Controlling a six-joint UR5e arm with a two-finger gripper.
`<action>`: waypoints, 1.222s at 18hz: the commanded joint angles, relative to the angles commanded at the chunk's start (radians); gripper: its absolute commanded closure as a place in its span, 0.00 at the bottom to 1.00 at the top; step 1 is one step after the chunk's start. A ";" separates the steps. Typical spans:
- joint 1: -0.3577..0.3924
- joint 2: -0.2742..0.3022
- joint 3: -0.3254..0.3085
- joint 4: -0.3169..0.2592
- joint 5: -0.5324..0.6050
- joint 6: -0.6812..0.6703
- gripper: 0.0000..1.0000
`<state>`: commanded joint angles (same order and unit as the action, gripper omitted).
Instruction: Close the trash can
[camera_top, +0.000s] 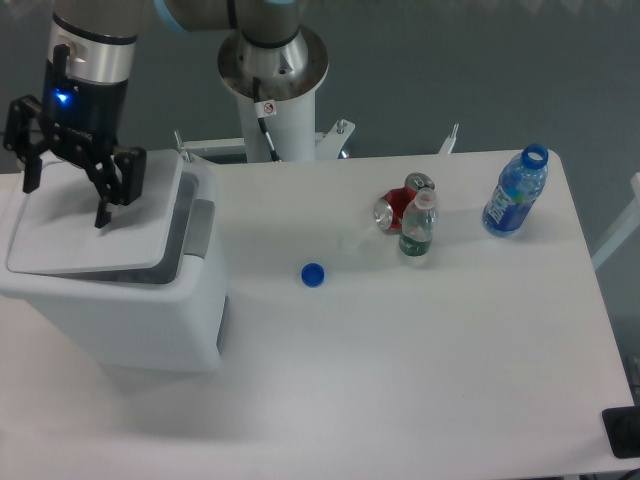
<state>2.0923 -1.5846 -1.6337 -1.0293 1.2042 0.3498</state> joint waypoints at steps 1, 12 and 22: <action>0.000 0.002 0.000 0.000 0.002 0.002 0.47; 0.046 0.012 -0.008 0.000 0.012 0.002 0.78; 0.080 0.020 -0.012 0.000 0.026 0.003 0.90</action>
<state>2.1720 -1.5647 -1.6460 -1.0293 1.2303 0.3528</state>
